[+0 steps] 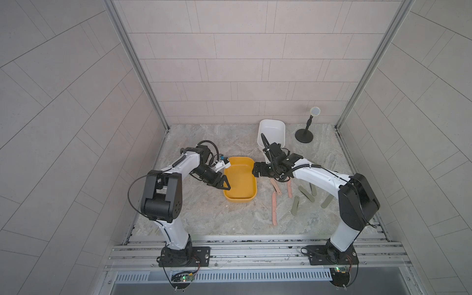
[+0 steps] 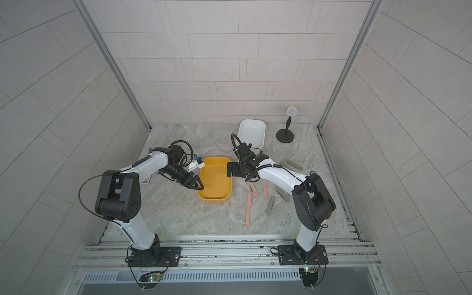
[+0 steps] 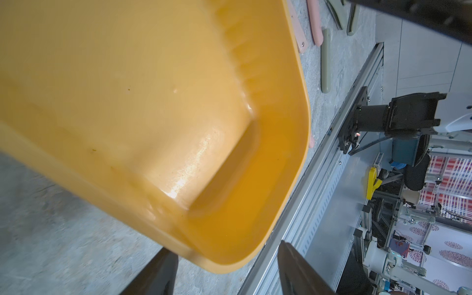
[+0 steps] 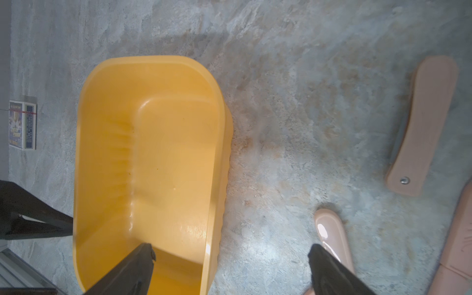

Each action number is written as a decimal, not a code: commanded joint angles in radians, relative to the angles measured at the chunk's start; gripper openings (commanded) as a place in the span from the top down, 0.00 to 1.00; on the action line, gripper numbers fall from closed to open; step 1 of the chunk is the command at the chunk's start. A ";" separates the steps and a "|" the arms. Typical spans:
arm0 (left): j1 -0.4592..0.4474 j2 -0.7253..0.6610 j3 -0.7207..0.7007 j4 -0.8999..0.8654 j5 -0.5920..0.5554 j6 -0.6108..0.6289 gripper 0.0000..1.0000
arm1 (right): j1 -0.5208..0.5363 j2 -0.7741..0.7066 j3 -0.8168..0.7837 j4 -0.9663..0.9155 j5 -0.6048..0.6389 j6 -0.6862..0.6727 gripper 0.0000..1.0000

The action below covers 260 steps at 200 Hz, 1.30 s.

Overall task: Place the fruit knives into the storage box by color
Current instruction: Move the storage box to the center of the board, then pick up the fruit knife from the center of the board.

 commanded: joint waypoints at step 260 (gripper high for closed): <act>0.114 -0.543 -0.088 0.256 -0.062 -0.251 0.24 | 0.186 -0.344 -0.105 -0.547 0.376 0.070 0.10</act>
